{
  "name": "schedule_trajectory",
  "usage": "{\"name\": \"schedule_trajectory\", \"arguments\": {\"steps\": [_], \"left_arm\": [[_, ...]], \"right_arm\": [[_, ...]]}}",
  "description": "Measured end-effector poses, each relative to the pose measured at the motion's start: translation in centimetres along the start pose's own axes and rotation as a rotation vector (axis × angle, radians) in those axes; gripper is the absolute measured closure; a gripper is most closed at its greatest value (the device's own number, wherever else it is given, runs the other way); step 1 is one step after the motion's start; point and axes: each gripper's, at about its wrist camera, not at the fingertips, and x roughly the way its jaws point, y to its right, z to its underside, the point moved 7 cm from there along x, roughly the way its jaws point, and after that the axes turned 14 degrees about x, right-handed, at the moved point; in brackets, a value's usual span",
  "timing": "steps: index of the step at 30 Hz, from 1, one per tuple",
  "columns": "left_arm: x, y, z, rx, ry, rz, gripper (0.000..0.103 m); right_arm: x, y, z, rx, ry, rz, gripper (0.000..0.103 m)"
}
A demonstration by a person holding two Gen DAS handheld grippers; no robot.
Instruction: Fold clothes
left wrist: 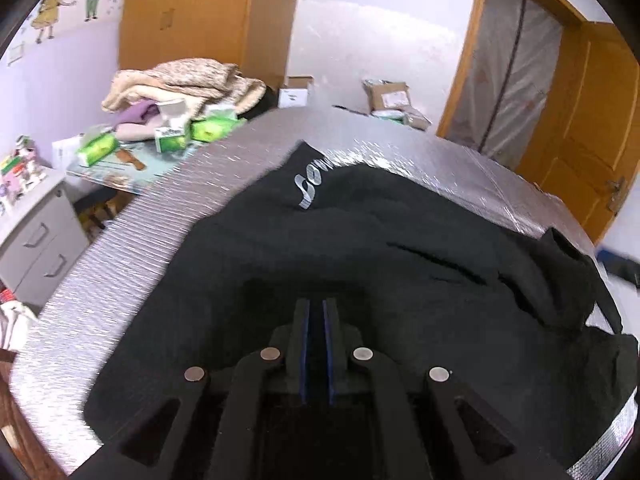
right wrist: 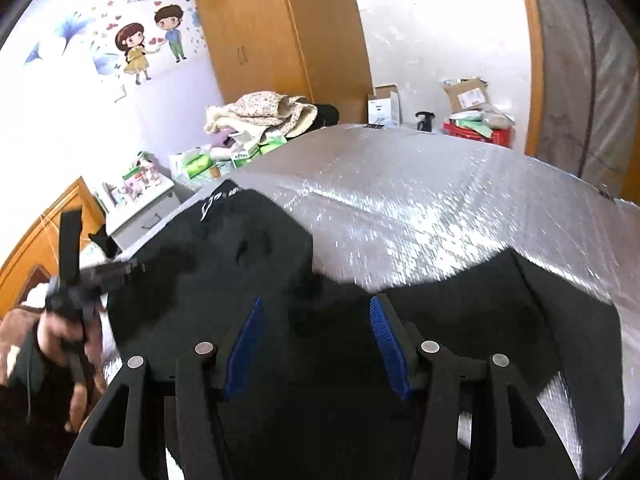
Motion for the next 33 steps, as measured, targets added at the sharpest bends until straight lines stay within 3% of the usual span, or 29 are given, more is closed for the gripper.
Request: {"name": "schedule_trajectory", "arguments": {"steps": [5,7,9,14,20,26,30,33], "left_arm": [[0.7,0.7,0.7,0.012,-0.009,0.020,0.097],[0.7,0.5,0.8,-0.001,-0.004,0.033,0.097],[0.7,0.4,0.9,-0.010,0.000,0.042,0.097],[0.6,0.4,1.0,-0.017,0.004,0.049,0.097],[0.9,0.2,0.9,-0.023,0.007,0.057,0.097],[1.0,0.0,0.9,-0.030,0.009,0.066,0.097],[1.0,0.1,0.8,-0.031,0.009,0.067,0.097],[1.0,0.1,0.9,-0.033,0.009,0.068,0.097]], "right_arm": [[4.8,-0.5,-1.6,0.027,-0.116,-0.053,0.045],[6.6,-0.6,-1.2,0.019,-0.177,-0.043,0.051],[7.8,-0.7,-0.9,0.002,-0.216,-0.026,0.098],[7.9,-0.8,-2.6,-0.062,-0.169,0.021,0.099],[7.3,-0.8,-9.1,-0.140,-0.026,0.127,0.099],[10.6,-1.3,-13.6,-0.258,0.064,0.233,0.099],[16.0,0.5,-12.8,-0.295,-0.046,0.308,0.099],[17.8,2.7,-11.1,-0.223,-0.127,0.330,0.094]]}}
